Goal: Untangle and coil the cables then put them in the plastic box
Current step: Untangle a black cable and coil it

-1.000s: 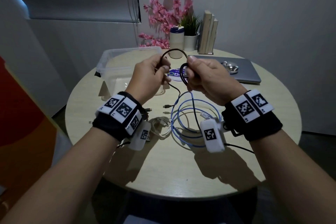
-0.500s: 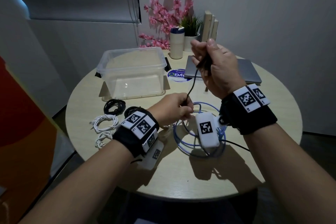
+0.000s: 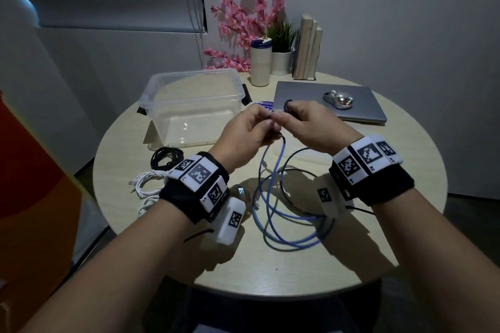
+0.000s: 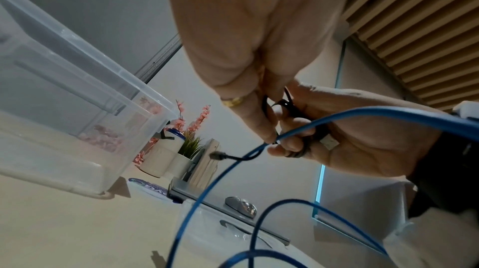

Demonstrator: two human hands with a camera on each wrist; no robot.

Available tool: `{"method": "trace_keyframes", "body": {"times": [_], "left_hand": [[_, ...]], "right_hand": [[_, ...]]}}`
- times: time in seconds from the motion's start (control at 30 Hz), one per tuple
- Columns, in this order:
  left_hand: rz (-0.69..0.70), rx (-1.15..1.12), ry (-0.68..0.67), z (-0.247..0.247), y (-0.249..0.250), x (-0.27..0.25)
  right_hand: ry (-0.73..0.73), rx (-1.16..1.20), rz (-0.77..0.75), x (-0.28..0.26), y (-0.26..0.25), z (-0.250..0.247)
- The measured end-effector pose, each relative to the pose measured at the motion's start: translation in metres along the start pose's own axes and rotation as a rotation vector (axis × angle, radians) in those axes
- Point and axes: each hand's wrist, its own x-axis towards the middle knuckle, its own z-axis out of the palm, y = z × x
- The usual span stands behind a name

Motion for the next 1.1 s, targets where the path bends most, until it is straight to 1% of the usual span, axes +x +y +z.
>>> {"method": "trace_keyframes", "body": {"times": [0.07,0.13,0.2,0.33,0.4,0.43,0.57,0.63,0.73,0.8,0.87,0.93,1.0,1.1], "left_hand": [[0.025,0.028,0.048,-0.002,0.002,0.003],[0.04,0.098,0.077,-0.004,0.002,0.003],[0.019,0.215,0.098,-0.004,0.001,-0.001],[-0.018,0.427,0.109,-0.002,-0.001,-0.013],[-0.037,0.574,0.135,-0.002,-0.001,-0.019],[-0.037,0.607,0.147,-0.003,-0.001,-0.02],[-0.013,0.431,0.173,-0.005,-0.001,-0.021],[0.039,0.475,0.167,-0.005,0.0,-0.022],[0.101,0.547,0.04,-0.001,0.001,-0.024],[0.098,0.542,0.005,0.002,0.001,-0.023],[0.07,0.514,0.044,0.004,0.001,-0.019],[-0.01,0.401,0.114,0.002,-0.002,-0.014],[-0.106,0.247,0.182,-0.002,-0.007,-0.009],[-0.21,0.151,0.237,-0.008,-0.011,-0.005]], "right_hand": [[0.008,-0.03,-0.016,0.001,-0.001,0.0],[0.057,-0.031,-0.016,0.004,-0.001,-0.001],[0.113,-0.012,-0.019,0.007,-0.001,-0.002],[0.143,0.05,-0.004,0.009,0.001,0.002],[0.182,0.097,0.02,0.009,0.003,0.004],[0.211,0.124,0.036,0.009,0.004,0.004],[0.333,0.216,0.079,0.014,0.01,0.002],[0.367,0.243,0.089,0.016,0.011,0.0],[0.324,0.263,0.052,0.018,0.008,-0.002],[0.26,0.286,0.022,0.017,0.004,0.0],[0.178,0.317,-0.012,0.014,0.0,0.002],[0.114,0.395,-0.031,0.011,-0.004,0.002],[0.097,0.472,-0.032,0.007,-0.007,0.0],[0.109,0.546,-0.06,0.001,-0.009,-0.004]]}}
